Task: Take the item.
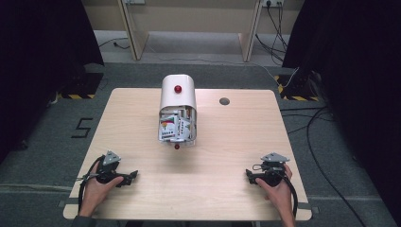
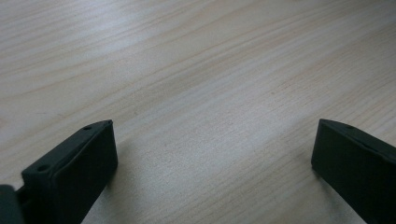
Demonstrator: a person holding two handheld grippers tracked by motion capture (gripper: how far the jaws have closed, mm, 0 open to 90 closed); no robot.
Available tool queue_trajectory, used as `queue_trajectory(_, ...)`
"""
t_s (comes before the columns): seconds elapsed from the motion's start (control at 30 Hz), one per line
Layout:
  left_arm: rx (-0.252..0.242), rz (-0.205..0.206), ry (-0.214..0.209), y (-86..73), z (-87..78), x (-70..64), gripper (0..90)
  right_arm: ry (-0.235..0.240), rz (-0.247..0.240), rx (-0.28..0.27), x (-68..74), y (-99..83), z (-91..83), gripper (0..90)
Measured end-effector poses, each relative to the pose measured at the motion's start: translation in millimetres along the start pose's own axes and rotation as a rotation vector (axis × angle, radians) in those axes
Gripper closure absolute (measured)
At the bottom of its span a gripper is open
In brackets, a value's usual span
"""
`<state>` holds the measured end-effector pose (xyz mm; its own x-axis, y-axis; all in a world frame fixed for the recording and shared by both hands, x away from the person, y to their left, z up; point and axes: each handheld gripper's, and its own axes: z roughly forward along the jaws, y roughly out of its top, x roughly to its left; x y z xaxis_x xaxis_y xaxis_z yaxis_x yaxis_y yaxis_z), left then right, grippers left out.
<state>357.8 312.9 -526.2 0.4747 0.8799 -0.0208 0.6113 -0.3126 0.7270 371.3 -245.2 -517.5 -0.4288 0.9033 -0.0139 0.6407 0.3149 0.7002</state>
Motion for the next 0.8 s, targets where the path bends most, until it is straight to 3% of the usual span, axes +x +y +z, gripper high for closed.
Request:
queue_trajectory(0.23,0.0,-0.001,0.001,-0.1,-0.1,0.1,0.0,-0.005,-0.013,-0.008,1.7,-0.3,-1.1,2.8)
queue_trajectory(0.4,0.0,-0.001,0.001,-0.1,-0.1,0.1,0.0,0.023,-0.031,-0.035,2.1,-0.9,-2.9,17.1)
queue_trajectory(0.67,0.0,-0.001,0.001,-0.1,-0.1,0.1,0.0,0.011,-0.053,-0.071,9.3,0.2,-5.5,16.8)
queue_trajectory(0.8,-0.001,-0.003,0.001,-0.1,-0.1,0.0,0.0,0.015,-0.027,-0.106,10.8,2.2,-10.3,16.9)
